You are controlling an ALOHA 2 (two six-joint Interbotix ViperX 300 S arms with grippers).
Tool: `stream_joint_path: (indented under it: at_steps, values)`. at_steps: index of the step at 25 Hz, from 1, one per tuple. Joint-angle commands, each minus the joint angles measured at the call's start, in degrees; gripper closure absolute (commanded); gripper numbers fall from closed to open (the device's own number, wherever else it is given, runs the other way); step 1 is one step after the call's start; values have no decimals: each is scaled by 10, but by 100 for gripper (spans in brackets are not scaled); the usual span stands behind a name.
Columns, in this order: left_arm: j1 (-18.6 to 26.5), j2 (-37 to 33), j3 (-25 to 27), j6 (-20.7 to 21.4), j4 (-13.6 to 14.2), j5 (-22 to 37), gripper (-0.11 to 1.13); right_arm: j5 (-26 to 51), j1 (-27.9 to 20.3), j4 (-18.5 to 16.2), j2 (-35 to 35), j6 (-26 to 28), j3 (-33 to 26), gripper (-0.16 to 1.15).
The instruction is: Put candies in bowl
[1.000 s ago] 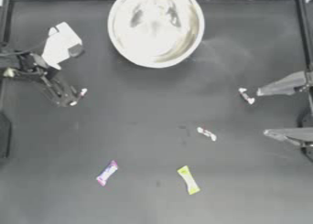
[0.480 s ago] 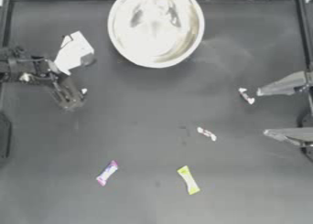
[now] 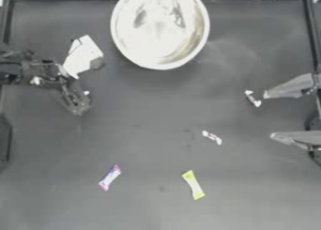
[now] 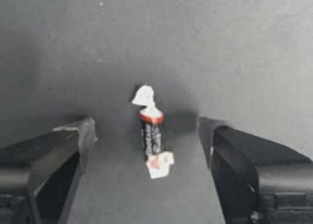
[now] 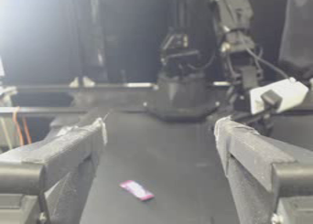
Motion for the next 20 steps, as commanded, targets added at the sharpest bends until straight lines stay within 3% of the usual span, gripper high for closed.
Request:
stream_joint_path:
  at_steps: [1,5,12,20]
  values:
    - [1,4,-15,-1,5,0,9,-4,1,2,3,0,-5,-2]
    - [-9,14,-26,-2,11,17,23,-5,1,4,3,0,-3,-2]
    - [-29,37,-47,4,12,70,64,-11,1,7,3,0,1,-2]
    - [-49,3,-69,2,18,77,69,-7,1,11,3,0,1,-2]
